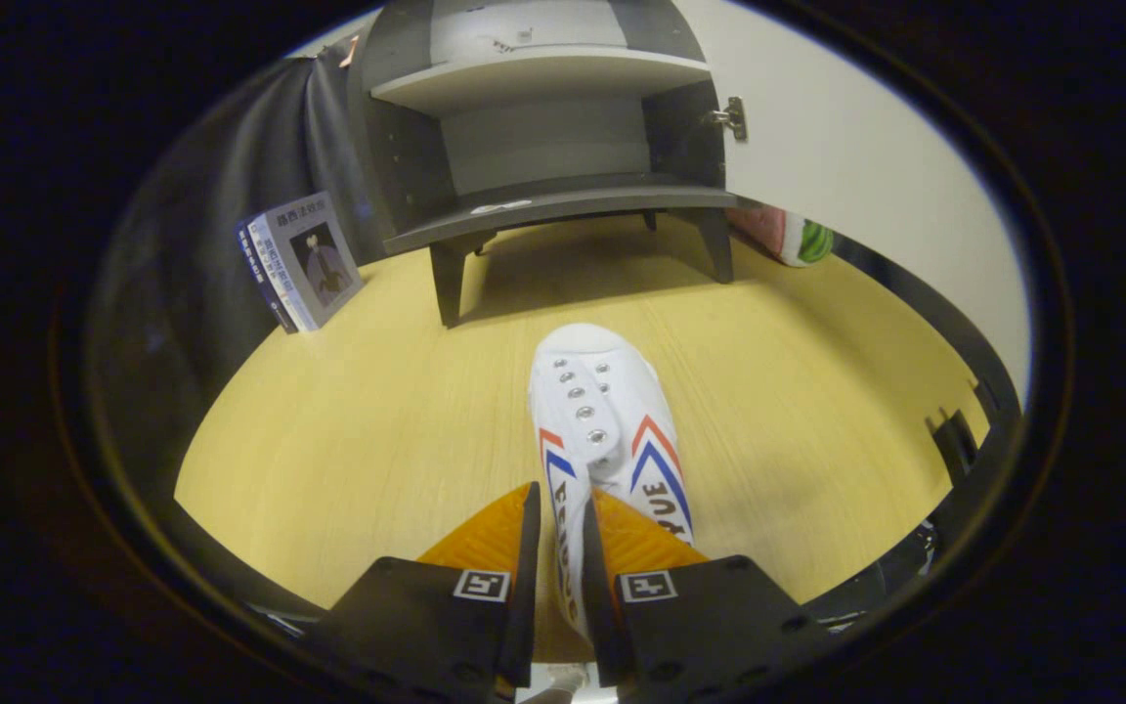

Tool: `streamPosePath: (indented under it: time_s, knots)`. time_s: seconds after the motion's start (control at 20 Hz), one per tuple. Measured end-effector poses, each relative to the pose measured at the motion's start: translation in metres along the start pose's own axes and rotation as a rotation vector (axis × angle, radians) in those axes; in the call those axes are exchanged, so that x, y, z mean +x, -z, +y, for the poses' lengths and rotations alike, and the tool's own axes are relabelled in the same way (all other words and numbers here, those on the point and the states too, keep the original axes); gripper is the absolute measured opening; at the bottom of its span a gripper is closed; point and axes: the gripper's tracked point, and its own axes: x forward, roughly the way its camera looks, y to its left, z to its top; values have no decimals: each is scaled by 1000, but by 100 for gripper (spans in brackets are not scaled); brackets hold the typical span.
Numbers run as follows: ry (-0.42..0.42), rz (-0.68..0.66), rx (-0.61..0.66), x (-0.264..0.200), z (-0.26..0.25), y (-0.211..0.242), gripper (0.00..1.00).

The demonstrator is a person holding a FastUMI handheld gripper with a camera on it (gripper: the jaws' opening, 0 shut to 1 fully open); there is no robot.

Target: Open the shoe cabinet door, grab the shoes and put them into the shoe cabinet, then close the shoe cabinet door.

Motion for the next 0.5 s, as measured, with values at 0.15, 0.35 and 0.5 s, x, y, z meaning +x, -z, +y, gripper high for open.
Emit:
streamPosePath:
  time_s: [0.15,0.35,0.5]
  knots:
    - [-4,-13,-24,6,0,-1,27]
    - [-17,-4,-61,7,3,-1,4]
    - [-18,-2,-67,4,8,-8,2]
